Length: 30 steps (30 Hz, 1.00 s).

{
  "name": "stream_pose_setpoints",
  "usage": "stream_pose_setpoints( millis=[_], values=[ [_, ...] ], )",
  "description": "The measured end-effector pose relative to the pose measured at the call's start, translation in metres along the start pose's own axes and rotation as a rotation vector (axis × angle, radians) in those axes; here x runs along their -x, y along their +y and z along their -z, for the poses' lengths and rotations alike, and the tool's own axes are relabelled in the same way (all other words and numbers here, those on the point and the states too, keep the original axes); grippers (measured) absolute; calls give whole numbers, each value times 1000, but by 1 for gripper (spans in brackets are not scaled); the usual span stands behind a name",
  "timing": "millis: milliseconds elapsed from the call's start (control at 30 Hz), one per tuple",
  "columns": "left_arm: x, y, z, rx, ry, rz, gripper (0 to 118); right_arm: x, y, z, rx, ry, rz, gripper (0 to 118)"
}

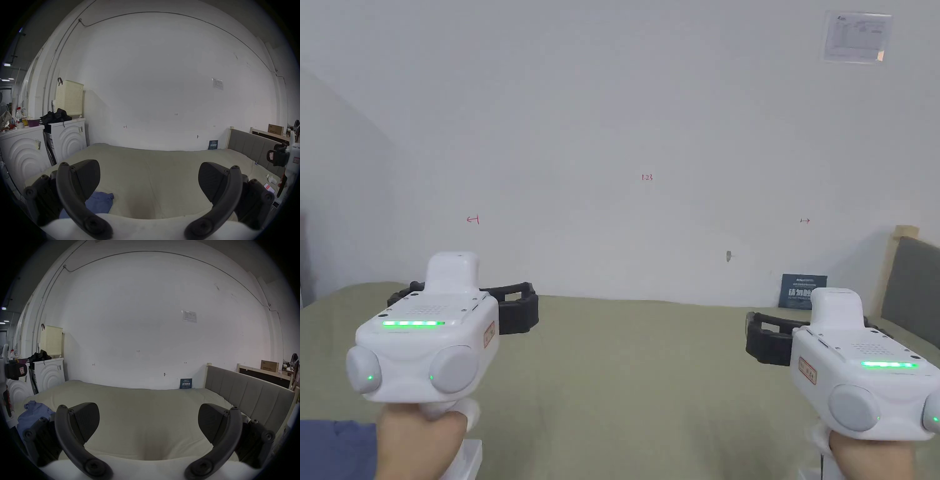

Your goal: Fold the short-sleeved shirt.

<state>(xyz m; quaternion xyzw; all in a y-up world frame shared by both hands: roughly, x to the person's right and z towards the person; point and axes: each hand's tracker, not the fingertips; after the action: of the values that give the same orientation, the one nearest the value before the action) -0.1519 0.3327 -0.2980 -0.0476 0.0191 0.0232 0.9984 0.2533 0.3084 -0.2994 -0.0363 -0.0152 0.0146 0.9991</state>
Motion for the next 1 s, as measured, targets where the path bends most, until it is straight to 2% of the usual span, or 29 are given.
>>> stream_pose_setpoints(
  millis=[133, 300, 567, 1000],
  values=[
    [3, -3, 4, 7, 5, 0, 118, 0, 1, -6, -12, -16, -22, 118],
    [8, -8, 8, 11, 2, -12, 118, -5, -2, 1, -3, -13, -4, 118],
    [8, -7, 10, 12, 4, -4, 118, -1, 1, 3, -9, -2, -24, 118],
    [4, -6, 9, 5, 5, -7, 118, -9, -6, 3, 11, -16, 27, 118]
  ],
)
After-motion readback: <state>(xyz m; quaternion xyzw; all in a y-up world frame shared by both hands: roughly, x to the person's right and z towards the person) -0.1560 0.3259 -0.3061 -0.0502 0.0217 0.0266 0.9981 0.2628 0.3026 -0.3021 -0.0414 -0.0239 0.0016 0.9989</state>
